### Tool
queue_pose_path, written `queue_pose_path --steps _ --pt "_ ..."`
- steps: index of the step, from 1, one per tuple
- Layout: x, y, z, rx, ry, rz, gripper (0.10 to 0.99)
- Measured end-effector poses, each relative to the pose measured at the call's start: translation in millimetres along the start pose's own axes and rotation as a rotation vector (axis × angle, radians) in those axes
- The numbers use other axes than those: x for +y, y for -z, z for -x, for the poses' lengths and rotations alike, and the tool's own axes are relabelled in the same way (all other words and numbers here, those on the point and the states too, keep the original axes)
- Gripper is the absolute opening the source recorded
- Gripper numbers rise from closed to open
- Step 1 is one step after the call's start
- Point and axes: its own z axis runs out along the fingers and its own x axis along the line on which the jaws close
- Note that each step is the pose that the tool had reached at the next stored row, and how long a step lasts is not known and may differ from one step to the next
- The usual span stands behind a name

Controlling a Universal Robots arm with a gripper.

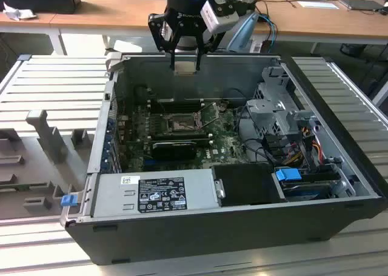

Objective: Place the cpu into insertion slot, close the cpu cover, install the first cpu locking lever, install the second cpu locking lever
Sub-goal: 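Place the cpu into insertion slot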

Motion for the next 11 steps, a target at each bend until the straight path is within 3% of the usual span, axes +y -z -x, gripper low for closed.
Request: queue_pose_path --steps 5,11 --pt "-0.1 -0.4 0.0 -0.0068 -0.075 -0.001 0.525" --pt "-0.4 -1.3 0.0 -0.0073 -0.079 -0.001 0.525"
